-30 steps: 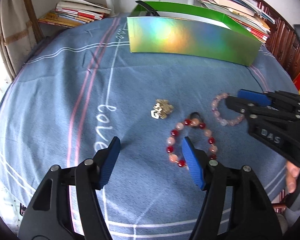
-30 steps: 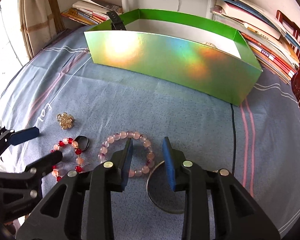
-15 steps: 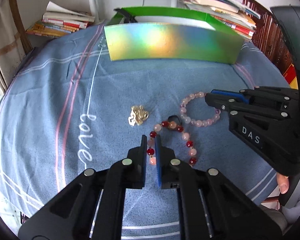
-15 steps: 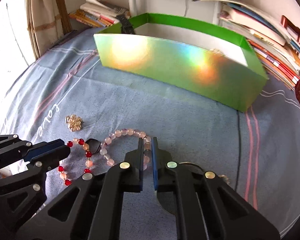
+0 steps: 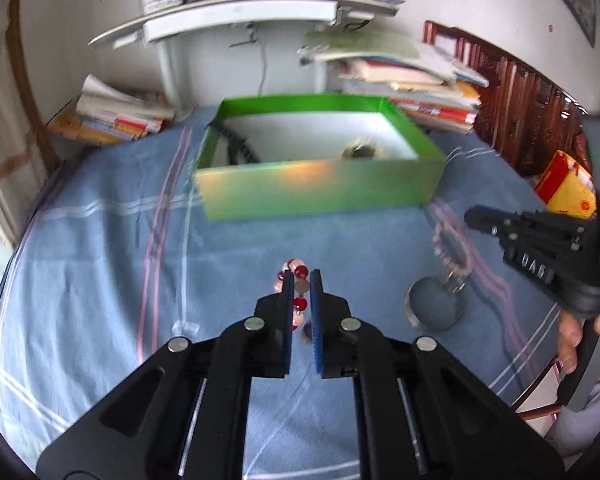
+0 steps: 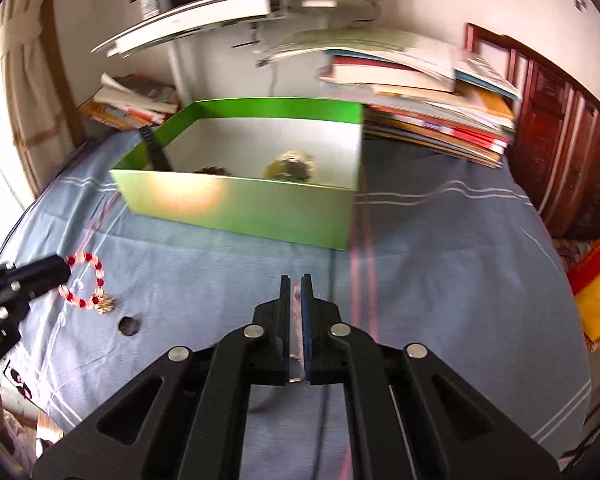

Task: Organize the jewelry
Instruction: 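Grasp the pink bead bracelet with the right gripper while the left grasps the red-and-pink bracelet, then carry both bead bracelets into the green box and open both grippers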

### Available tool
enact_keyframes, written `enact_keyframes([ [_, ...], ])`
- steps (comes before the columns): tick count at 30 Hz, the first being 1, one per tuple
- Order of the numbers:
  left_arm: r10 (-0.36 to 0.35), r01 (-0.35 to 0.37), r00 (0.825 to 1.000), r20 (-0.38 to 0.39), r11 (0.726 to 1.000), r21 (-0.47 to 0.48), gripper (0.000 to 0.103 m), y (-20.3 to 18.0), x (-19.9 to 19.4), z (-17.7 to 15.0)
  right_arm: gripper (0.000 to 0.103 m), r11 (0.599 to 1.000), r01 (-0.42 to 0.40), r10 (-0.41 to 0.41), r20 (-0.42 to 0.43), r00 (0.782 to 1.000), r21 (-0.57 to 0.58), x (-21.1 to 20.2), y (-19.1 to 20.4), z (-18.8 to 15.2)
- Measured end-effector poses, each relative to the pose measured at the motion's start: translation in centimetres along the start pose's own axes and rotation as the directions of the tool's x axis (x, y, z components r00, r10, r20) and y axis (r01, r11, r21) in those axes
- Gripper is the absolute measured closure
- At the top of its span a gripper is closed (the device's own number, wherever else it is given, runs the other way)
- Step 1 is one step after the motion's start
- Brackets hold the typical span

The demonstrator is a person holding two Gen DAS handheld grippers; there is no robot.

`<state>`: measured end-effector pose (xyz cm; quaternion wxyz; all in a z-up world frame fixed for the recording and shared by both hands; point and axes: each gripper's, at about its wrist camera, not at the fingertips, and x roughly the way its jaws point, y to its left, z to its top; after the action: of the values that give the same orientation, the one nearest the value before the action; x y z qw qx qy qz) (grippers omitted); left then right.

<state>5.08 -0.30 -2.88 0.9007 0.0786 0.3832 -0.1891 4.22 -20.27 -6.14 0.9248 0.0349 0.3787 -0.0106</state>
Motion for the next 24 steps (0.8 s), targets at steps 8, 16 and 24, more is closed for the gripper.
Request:
enact_keyframes([
  [8, -0.021, 0.019, 0.994, -0.112, 1.0, -0.014, 0.095, -0.5, 6.4, 1.5, 0.086, 0.991, 0.087, -0.079, -0.076, 0.994, 0.105, 2.0, -4.5, -1.7],
  [16, 0.028, -0.034, 0.984, -0.176, 0.999, -0.031, 0.093, 0.8, 9.6, 0.1, 0.071, 0.991, 0.094, -0.08, -0.142, 0.987, 0.094, 4.8, -4.8, -2.9],
  [24, 0.068, -0.065, 0.979, -0.19, 0.998, 0.02, 0.079, 0.2, 10.9, -0.2, 0.075, 0.993, 0.103, -0.095, -0.132, 0.987, 0.054, 5.2, -3.9, -3.3],
])
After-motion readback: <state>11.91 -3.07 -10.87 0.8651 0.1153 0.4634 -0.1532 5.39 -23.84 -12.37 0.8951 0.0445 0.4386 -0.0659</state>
